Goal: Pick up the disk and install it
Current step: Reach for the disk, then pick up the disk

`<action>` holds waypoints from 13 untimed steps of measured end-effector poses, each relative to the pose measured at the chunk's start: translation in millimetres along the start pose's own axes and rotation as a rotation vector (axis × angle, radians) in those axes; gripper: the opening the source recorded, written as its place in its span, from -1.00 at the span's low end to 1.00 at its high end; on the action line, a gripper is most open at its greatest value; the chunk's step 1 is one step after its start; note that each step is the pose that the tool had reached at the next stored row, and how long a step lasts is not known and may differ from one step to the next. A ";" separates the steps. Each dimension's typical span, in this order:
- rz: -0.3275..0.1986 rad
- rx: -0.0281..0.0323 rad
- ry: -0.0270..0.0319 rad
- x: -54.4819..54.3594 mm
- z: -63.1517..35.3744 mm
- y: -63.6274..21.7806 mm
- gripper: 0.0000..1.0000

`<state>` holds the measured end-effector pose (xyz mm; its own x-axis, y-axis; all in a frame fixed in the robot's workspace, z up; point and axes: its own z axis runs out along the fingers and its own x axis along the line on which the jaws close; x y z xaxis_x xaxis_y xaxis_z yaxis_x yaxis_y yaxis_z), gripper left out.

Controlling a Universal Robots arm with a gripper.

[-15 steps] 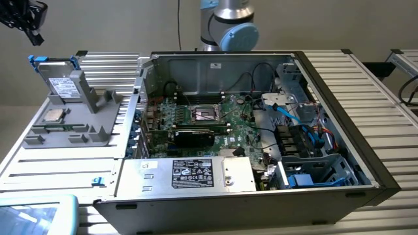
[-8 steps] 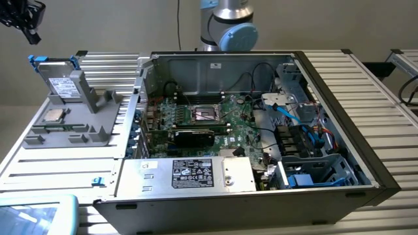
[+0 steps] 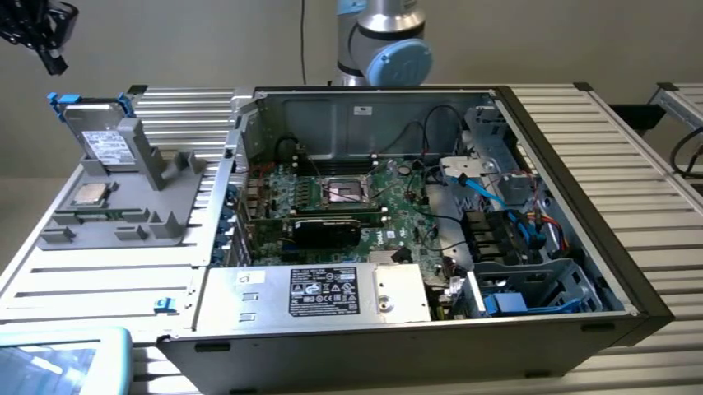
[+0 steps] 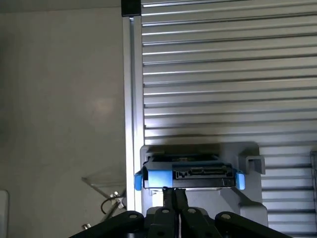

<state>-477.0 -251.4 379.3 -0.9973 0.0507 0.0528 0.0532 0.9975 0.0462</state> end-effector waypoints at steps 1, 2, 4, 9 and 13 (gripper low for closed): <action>-0.002 0.0017 0.0001 0.2 0.6 1.3 -0.79; -0.004 0.0018 0.0000 0.6 1.2 2.5 -0.79; -0.007 0.0017 0.0002 1.0 1.6 4.0 -0.79; -0.007 0.0008 0.0003 1.0 1.7 4.0 -0.79; -0.007 0.0007 0.0003 1.0 1.7 4.0 -0.79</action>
<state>-477.9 -247.3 377.8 -0.9976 0.0441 0.0528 0.0465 0.9979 0.0458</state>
